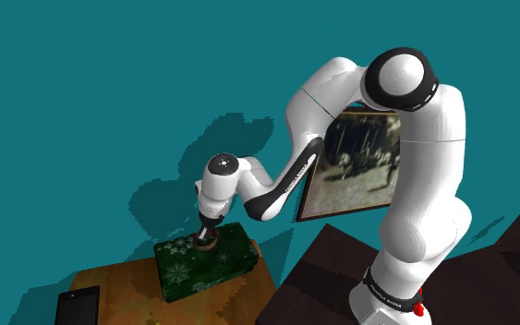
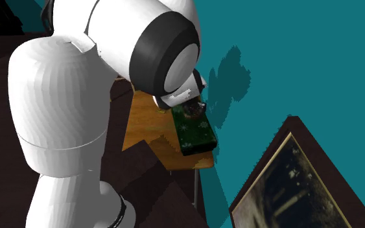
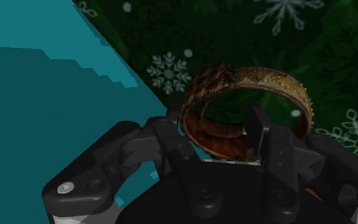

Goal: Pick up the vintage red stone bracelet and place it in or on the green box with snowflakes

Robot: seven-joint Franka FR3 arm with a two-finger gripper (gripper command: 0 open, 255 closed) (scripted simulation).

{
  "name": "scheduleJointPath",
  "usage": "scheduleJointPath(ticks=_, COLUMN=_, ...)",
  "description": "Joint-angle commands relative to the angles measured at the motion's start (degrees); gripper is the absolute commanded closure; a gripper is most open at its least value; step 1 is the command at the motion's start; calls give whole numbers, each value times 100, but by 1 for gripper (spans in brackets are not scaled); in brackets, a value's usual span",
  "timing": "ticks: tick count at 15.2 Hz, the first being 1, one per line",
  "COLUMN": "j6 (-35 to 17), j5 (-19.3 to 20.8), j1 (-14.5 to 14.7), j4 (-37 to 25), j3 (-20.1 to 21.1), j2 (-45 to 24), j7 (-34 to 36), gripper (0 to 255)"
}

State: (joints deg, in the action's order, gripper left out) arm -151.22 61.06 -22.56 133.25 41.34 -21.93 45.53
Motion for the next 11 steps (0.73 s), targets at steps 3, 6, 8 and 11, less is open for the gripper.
scheduleJointPath(ticks=3, j6=-46, j5=496, j1=233, j4=-115, j3=-279, j2=-319, j7=399, gripper=255)
scheduleJointPath(ticks=6, j6=-56, j5=591, j1=277, j4=-140, j3=-333, j2=-382, j7=475, gripper=255)
scheduleJointPath(ticks=8, j6=-56, j5=591, j1=276, j4=-140, j3=-333, j2=-382, j7=475, gripper=255)
scheduleJointPath(ticks=11, j6=-56, j5=591, j1=276, j4=-140, j3=-333, j2=-382, j7=475, gripper=255)
